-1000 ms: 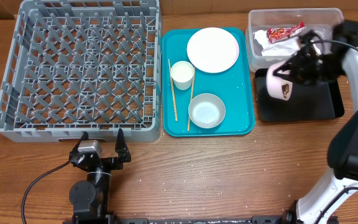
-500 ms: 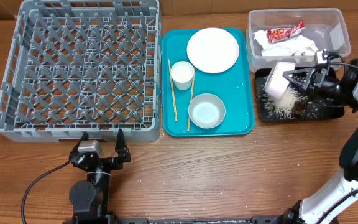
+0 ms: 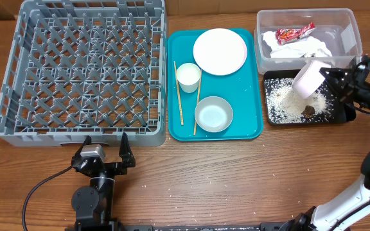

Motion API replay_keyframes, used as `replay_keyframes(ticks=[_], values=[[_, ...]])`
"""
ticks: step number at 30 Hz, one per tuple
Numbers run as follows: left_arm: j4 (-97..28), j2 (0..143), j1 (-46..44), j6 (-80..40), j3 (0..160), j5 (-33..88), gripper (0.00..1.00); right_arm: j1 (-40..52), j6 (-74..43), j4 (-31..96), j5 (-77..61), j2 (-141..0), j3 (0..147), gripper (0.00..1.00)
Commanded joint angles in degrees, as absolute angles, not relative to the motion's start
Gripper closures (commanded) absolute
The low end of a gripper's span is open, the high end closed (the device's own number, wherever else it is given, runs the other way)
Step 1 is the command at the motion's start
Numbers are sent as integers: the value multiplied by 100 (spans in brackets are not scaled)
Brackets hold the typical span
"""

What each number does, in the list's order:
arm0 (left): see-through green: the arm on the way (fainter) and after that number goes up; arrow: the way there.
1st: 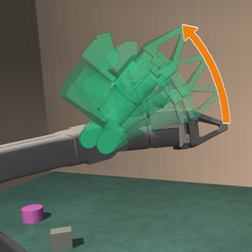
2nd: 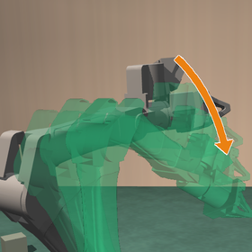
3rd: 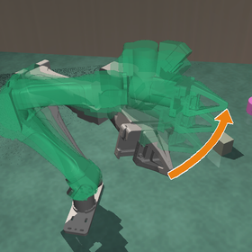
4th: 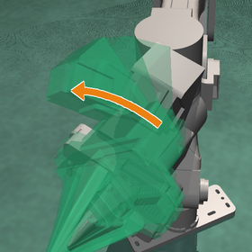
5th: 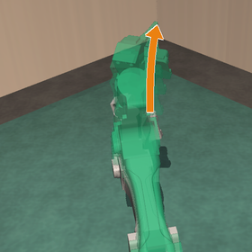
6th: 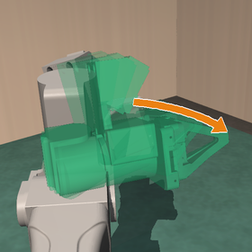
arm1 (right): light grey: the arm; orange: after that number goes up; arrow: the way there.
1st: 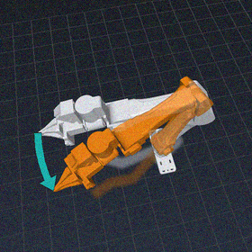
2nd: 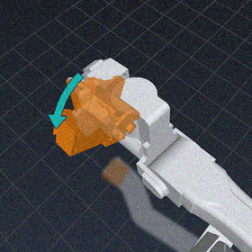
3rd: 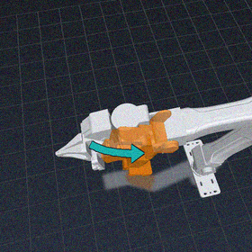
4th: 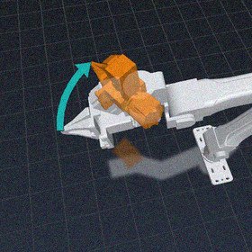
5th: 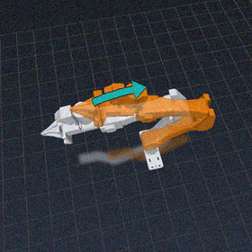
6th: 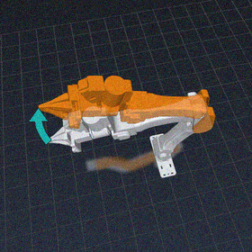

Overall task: Sort waste into correct bins and load items into the dishwasher
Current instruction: 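Tip the pink bowl to pour rice and scraps onto the black tray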

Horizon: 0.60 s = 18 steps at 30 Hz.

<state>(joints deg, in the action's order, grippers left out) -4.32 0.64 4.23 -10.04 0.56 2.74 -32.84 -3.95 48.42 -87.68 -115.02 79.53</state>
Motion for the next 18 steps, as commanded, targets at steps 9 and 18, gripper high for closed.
replay_keyframes(ticks=[9,18], values=[[-432,47,449,-897,27,237,0,-3199,-919,4565,-8976,-11306,7964,96],[-432,47,449,-897,27,237,0,-2814,-921,4613,-6901,-10728,8034,96]])
